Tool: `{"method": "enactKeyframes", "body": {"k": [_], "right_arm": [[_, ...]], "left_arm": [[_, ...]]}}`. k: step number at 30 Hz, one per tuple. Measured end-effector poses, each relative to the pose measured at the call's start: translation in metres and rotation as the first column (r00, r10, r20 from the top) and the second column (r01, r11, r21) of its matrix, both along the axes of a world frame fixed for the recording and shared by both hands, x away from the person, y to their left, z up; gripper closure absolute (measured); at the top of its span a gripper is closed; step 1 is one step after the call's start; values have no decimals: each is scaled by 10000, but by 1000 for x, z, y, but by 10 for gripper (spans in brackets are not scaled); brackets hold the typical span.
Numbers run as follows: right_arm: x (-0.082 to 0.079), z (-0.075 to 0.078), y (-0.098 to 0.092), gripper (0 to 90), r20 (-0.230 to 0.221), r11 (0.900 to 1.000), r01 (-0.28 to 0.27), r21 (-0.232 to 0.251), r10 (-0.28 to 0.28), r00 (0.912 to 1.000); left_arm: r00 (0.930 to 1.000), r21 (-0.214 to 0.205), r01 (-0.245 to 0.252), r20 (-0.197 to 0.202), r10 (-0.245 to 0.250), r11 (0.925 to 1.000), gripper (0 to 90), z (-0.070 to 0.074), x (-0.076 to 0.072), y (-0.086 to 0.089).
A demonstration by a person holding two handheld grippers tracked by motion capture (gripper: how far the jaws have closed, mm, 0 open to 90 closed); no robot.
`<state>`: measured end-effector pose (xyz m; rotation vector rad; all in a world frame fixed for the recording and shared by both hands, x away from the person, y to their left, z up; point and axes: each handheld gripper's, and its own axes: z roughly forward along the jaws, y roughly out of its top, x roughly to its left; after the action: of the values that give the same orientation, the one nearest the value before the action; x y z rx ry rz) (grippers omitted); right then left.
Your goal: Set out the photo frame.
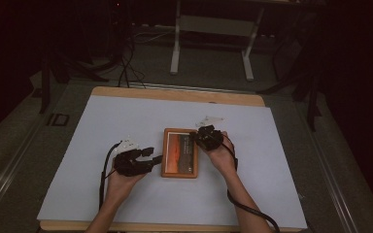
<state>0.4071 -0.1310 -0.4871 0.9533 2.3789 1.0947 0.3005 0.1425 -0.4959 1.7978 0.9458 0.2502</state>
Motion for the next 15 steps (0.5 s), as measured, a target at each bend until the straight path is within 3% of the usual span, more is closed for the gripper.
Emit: {"method": "enactKeyframes", "body": {"k": [6,12,15], "right_arm": [[4,-3,0,900,10,9998,192,99,-193,9998],[4,-4,1,899,7,9997,225,119,-225,9997],[5,-5,1,900,14,9997,220,135,-220,9998]], "left_arm": [[9999,79,121,-35,-121,9999,498,-4,0,-3],[9993,435,125,-369,-109,9990,509,-11,3,-5],[9989,412,53,-468,-34,9991,492,-14,4,-7]]}}
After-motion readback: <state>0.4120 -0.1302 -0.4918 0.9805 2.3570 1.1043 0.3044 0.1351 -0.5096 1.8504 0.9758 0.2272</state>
